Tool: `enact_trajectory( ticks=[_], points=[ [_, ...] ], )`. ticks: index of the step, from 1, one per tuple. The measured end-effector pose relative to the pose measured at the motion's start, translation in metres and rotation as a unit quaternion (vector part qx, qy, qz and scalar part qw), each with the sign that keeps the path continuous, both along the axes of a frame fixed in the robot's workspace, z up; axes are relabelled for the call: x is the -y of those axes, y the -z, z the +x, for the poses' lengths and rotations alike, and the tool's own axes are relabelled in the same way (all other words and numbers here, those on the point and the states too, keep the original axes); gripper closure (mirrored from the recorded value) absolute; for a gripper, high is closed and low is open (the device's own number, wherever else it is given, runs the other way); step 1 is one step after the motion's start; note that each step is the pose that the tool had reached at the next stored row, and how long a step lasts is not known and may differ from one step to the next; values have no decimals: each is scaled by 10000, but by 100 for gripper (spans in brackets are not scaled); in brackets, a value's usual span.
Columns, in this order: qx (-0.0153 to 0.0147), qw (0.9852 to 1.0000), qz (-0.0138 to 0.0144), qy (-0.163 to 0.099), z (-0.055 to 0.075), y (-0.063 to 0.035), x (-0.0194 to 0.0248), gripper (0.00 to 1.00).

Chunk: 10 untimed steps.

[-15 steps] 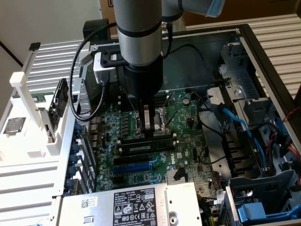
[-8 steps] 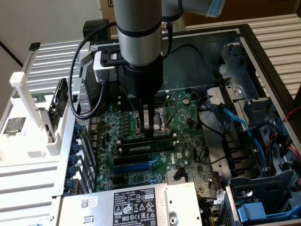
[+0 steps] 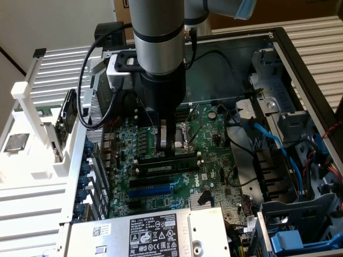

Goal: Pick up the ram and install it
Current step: 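Press down the ram until it locks into place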

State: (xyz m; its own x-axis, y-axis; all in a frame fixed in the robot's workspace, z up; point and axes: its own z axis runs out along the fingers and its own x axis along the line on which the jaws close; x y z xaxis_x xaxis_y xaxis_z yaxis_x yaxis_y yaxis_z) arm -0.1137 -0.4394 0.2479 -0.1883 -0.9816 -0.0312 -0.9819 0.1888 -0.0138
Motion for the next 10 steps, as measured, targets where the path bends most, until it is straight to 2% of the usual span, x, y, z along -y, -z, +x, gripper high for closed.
enact_trajectory(
  ticks=[5,10],
  points=[
    [0,9993,4,386,0,0,0,89],
    [-1,9972,18,743,0,-1,0,89]
  ],
)
